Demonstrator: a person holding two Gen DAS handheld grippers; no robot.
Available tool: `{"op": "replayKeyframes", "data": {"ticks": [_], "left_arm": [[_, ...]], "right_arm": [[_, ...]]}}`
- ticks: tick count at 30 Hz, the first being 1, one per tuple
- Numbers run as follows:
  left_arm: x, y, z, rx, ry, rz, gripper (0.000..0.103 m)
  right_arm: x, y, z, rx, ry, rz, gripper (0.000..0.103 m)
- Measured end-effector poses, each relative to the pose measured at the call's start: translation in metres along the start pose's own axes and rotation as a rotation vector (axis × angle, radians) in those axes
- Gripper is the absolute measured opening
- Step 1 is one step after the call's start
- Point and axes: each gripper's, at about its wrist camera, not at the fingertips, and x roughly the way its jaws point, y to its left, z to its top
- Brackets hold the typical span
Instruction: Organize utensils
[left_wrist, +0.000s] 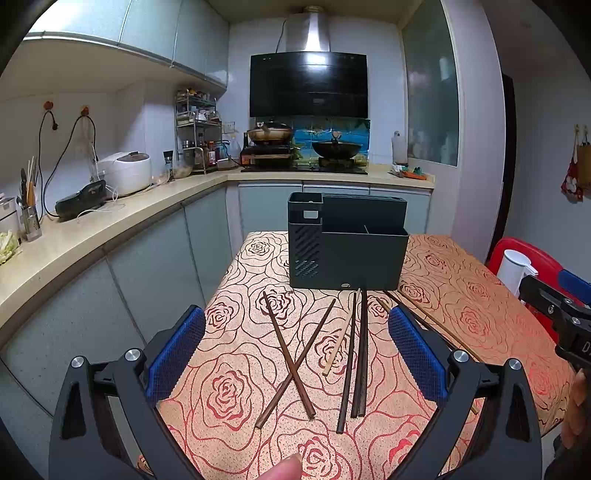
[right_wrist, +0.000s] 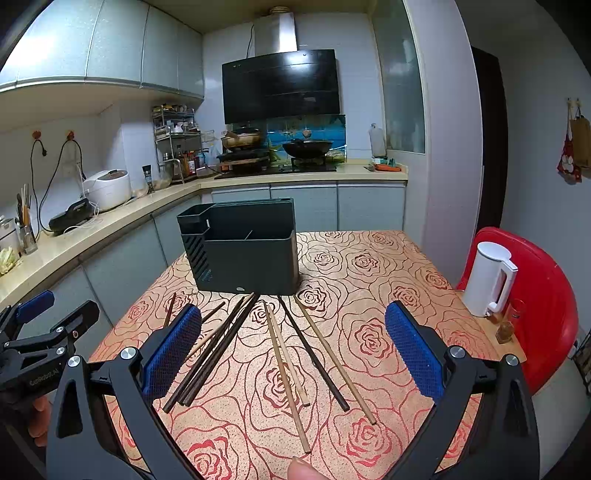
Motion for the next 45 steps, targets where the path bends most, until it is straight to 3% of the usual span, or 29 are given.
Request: {"op": "replayKeyframes", "data": {"ticks": [36, 45], "left_arm": [[0.004, 0.002, -0.004, 0.000, 0.013, -0.005, 0.096], [0.016, 0.038, 0.005, -0.072, 0.056, 0.016, 0.096]], "right_arm": [[0.006, 0.003, -0.003, -0.001, 0.005, 0.003, 0.096], [0.014, -0.005, -0.004, -0.019, 0.013, -0.021, 0.096]]}}
